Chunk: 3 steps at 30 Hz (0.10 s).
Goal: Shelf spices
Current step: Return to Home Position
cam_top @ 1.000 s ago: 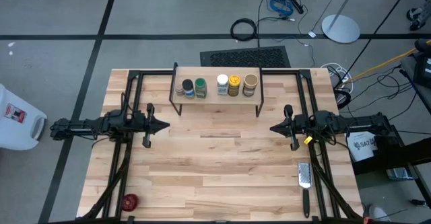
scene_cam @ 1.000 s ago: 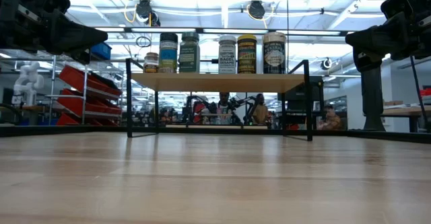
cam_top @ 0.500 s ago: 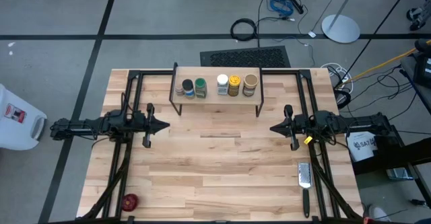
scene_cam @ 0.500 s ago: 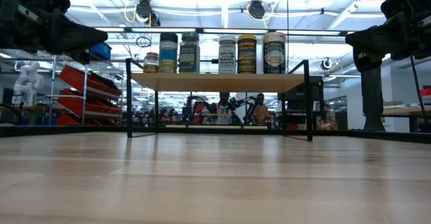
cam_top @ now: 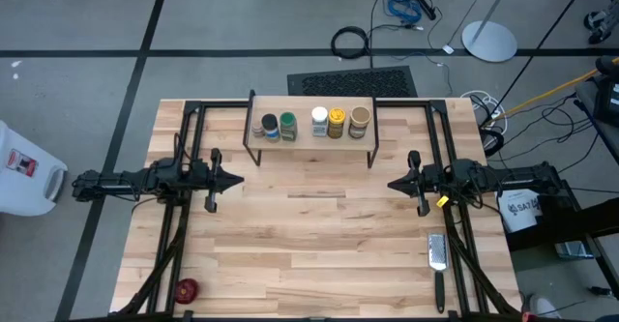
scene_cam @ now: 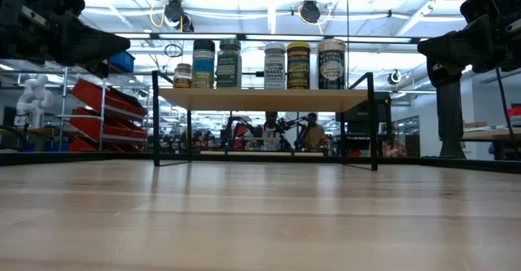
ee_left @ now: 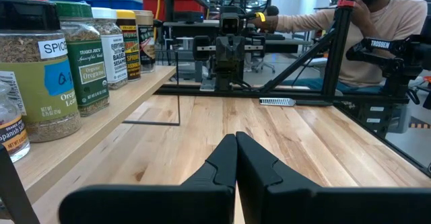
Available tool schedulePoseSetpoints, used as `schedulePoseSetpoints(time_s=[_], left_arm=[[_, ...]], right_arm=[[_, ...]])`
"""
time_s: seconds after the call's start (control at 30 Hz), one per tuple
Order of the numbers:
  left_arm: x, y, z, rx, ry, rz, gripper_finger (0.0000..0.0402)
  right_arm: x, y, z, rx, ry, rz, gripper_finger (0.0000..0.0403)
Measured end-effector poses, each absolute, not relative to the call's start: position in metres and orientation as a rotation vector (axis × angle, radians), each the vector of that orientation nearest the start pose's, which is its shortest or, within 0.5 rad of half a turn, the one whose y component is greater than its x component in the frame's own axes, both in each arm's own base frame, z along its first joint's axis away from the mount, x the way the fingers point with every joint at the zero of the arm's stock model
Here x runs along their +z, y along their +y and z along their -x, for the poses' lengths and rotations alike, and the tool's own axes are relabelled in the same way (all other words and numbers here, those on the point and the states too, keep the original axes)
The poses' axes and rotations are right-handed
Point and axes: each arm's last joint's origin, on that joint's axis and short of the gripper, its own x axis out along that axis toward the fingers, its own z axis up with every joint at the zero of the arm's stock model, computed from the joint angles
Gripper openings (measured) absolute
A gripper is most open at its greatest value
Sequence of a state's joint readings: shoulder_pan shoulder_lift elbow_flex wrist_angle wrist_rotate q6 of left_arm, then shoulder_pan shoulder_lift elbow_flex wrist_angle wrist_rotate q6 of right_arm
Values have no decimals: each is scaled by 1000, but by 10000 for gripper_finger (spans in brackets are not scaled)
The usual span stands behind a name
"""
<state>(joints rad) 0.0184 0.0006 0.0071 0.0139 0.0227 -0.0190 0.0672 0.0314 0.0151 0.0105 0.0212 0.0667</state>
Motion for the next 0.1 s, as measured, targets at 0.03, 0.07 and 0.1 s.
schedulePoseSetpoints(time_s=[0.03,0.07,0.1], left_arm=[[167,1,-97,-4,-20,19,6],[167,1,-97,-4,-20,18,6],[167,1,-97,-5,-20,19,6]], right_arm=[[167,6,-99,46,7,-66,0],[167,6,-99,46,7,-66,0],[167,6,-99,46,7,-66,0]])
